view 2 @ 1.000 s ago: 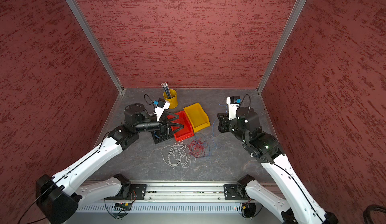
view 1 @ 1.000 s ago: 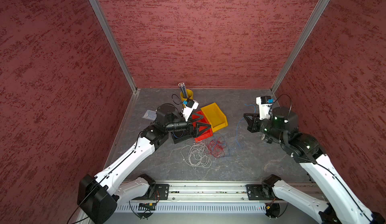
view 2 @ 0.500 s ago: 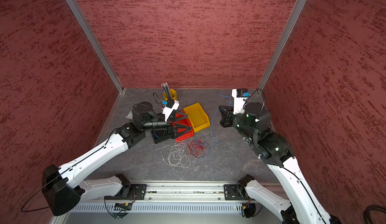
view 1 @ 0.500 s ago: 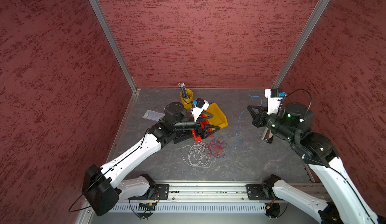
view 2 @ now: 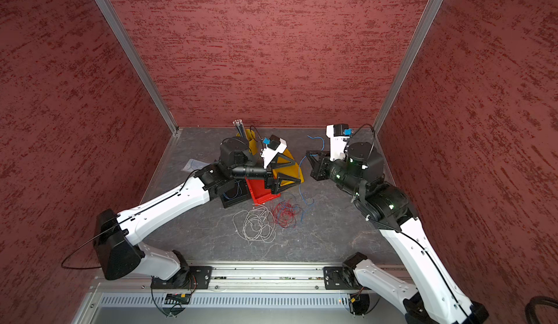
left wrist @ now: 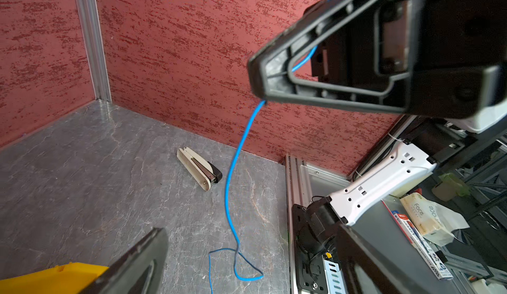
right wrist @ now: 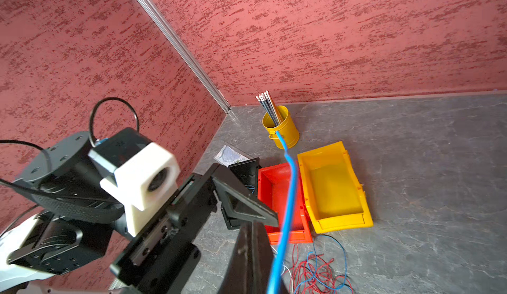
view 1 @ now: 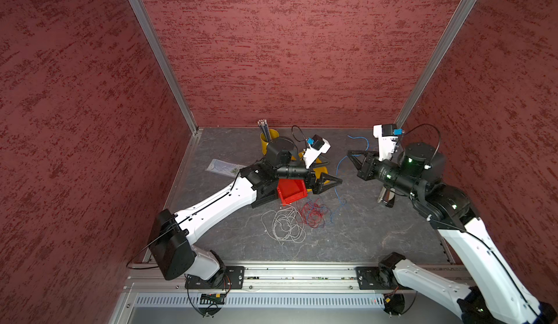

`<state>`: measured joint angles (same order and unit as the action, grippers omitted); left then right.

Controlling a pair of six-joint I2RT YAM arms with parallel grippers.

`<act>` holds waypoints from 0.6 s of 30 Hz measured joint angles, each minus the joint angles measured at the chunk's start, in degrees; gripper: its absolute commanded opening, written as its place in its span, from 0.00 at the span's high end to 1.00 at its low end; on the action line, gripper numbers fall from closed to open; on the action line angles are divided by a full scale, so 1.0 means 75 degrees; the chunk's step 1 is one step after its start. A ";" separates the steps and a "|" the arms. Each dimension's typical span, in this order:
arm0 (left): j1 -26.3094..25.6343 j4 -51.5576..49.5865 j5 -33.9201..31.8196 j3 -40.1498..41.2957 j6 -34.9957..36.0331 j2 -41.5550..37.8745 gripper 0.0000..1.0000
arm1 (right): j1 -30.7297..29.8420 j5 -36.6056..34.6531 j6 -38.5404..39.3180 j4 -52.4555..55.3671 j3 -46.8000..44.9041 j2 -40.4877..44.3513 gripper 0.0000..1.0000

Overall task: Untangle and sort cables by color
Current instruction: Untie the cable.

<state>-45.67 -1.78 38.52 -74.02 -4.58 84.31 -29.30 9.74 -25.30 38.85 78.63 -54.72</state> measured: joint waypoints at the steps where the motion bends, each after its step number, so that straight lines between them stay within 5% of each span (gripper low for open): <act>1: -0.0009 -0.0020 -0.0076 -0.0032 0.0023 0.0038 0.05 | 0.0000 0.0070 -0.0020 -0.0047 0.0000 -0.0006 1.00; 12: -0.0044 -0.0224 -0.0662 -0.0577 0.0230 0.0498 0.33 | 0.0000 0.0548 -0.0236 -0.0370 -0.0003 -0.0058 1.00; 15: -0.0041 -0.0297 -0.0711 -0.0606 0.0259 0.0504 0.51 | 0.0000 0.0565 -0.0256 -0.0420 -0.0006 -0.0058 1.00; 18: -0.0041 -0.0353 -0.0729 -0.0644 0.0239 0.0510 0.84 | 0.0000 0.0571 -0.0256 -0.0458 -0.0006 -0.0058 1.00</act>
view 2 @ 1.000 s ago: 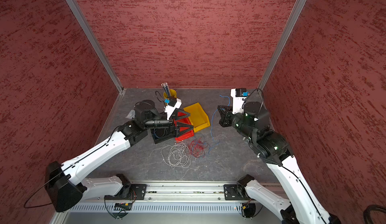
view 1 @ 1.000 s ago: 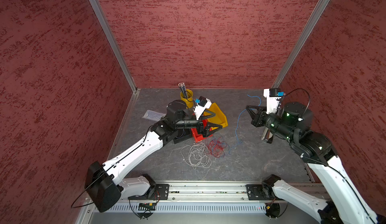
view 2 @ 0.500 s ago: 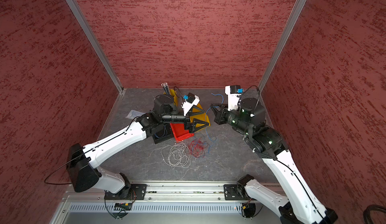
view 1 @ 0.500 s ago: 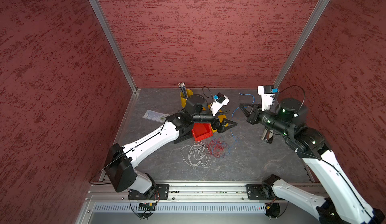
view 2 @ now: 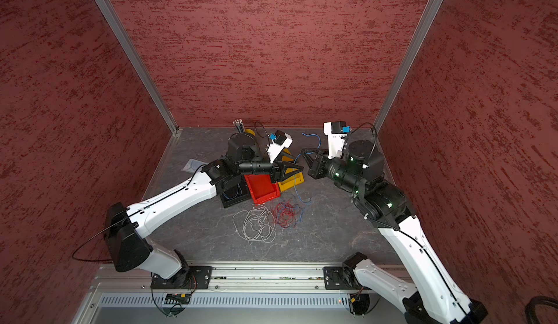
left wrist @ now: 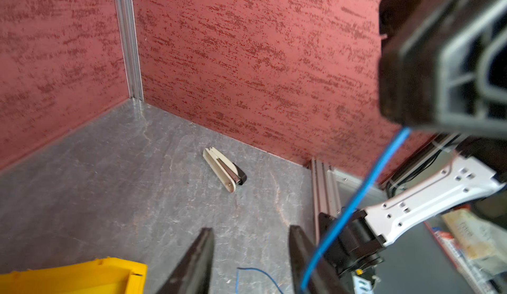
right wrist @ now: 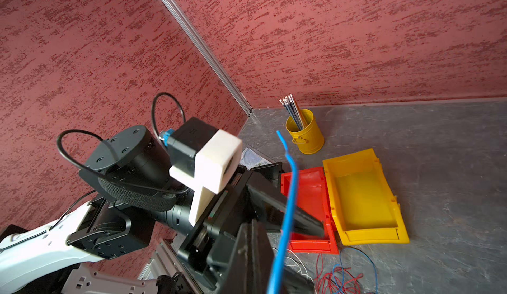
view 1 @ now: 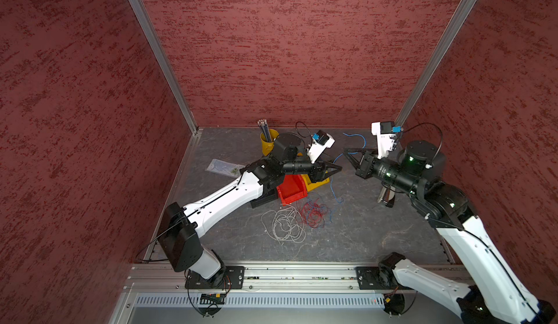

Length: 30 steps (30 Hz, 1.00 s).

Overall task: Untangle and sort cables by color
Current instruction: Untie the cable.

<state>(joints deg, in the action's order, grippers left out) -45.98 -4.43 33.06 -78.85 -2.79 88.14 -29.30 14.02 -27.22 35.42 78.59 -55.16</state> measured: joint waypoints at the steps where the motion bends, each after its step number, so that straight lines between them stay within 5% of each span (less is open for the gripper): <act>1: 0.0003 -0.0032 0.0009 -0.0032 -0.0020 0.0009 0.92 | 0.0000 -0.0003 -0.0003 -0.0003 0.0000 0.0000 1.00; 5: 0.0041 -0.0114 0.0067 -0.0163 -0.0038 0.0087 1.00 | 0.0000 -0.0035 -0.0003 0.0000 -0.0020 0.0003 1.00; 11: 0.0154 -0.0262 0.0143 -0.0216 -0.0050 0.0099 1.00 | 0.0012 -0.0271 -0.0026 0.0149 -0.0102 -0.0020 0.39; 17: 0.0318 -0.0629 0.0117 -0.0425 -0.0050 0.0093 1.00 | 0.0248 -0.0726 0.0143 0.0737 -0.0108 -0.0105 0.15; 30: 0.0437 -0.1309 -0.0015 -0.1276 -0.0114 -0.0015 1.00 | 0.1920 -0.0519 0.0294 0.1008 -0.1606 0.0289 0.04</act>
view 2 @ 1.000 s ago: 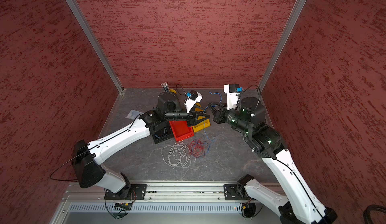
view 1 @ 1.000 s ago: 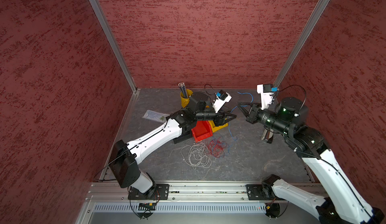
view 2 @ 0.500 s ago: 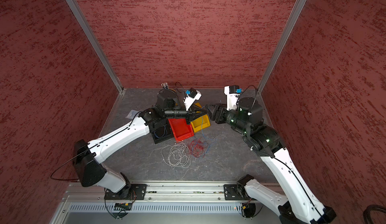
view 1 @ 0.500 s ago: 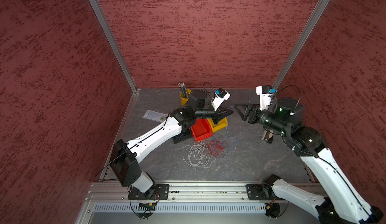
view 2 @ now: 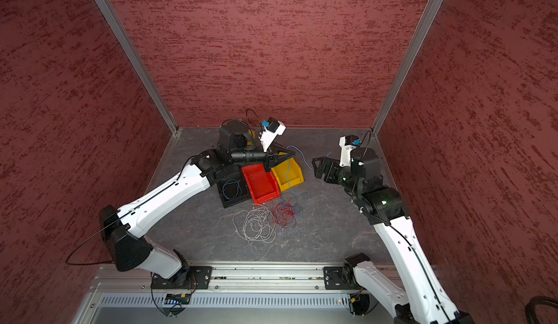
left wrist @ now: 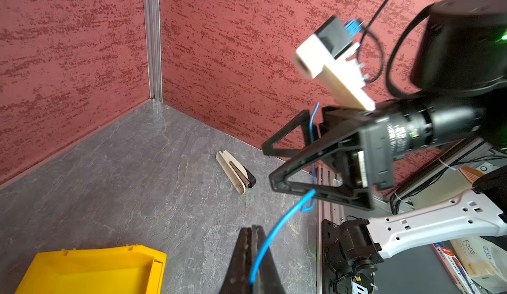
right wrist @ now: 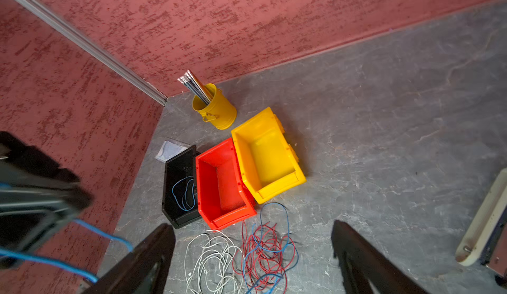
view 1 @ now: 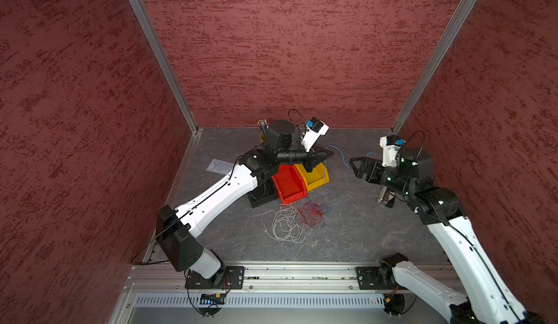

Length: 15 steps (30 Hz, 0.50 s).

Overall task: Untangle and sort cables by color
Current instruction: Untie the cable.

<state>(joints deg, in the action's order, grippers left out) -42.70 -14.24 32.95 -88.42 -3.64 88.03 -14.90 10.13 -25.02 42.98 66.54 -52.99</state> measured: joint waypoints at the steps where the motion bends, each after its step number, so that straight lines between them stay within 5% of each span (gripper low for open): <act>1: 0.0000 0.0006 0.0026 -0.0108 -0.0050 0.0000 1.00 | 0.0152 0.0108 -0.0029 -0.0029 -0.0224 -0.0012 0.04; 15: 0.0009 0.0178 0.0184 -0.2532 -0.0318 -0.0137 1.00 | 0.0740 0.1224 -0.0510 -0.0787 -0.1620 -0.0090 0.04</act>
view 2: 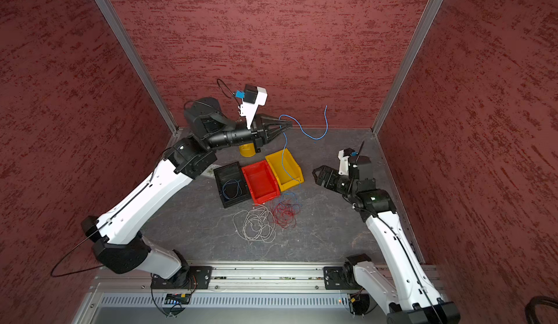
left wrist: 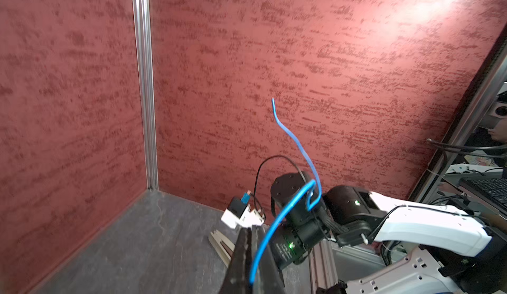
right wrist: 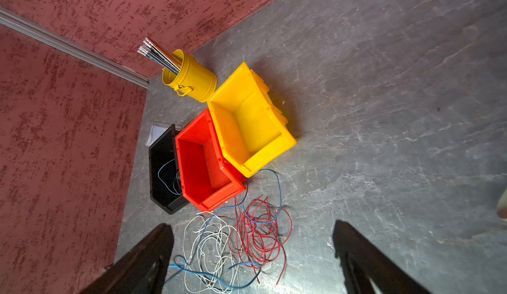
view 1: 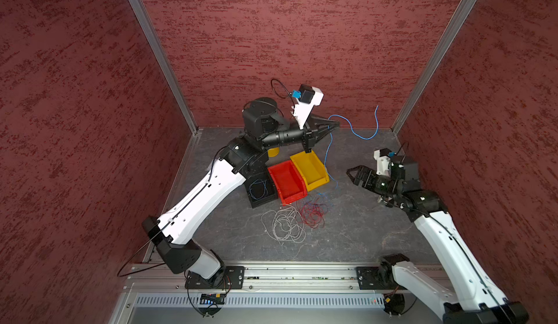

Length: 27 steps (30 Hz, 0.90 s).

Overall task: Untangle and sort cables by color
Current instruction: Untie the cable.

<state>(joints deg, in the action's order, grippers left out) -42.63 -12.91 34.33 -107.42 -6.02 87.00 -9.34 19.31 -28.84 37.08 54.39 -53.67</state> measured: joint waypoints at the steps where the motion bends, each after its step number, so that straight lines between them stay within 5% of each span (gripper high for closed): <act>1: 0.0017 -0.0017 -0.0020 -0.0265 0.0073 0.0006 1.00 | 0.0003 0.0111 0.0020 -0.0119 -0.0090 0.0038 0.04; 16: 0.0245 -0.0883 0.0017 -0.1804 0.0408 0.0458 1.00 | -0.0388 0.3057 0.1574 -0.2911 -0.2235 0.0851 0.08; 24: 0.0265 -0.0979 0.0017 -0.1851 0.0417 0.0458 1.00 | -0.1693 0.3346 0.2328 -0.3488 -0.2215 0.0166 0.10; 27: 0.0265 -0.0997 0.0017 -0.1851 0.0417 0.0460 1.00 | -0.1941 0.3226 0.2451 -0.3585 -0.2215 -0.0015 0.21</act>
<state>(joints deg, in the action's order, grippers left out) -40.64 -20.38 34.46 -121.30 -2.90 90.45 -23.90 43.51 -10.46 10.20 37.78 -53.78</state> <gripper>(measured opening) 0.045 0.870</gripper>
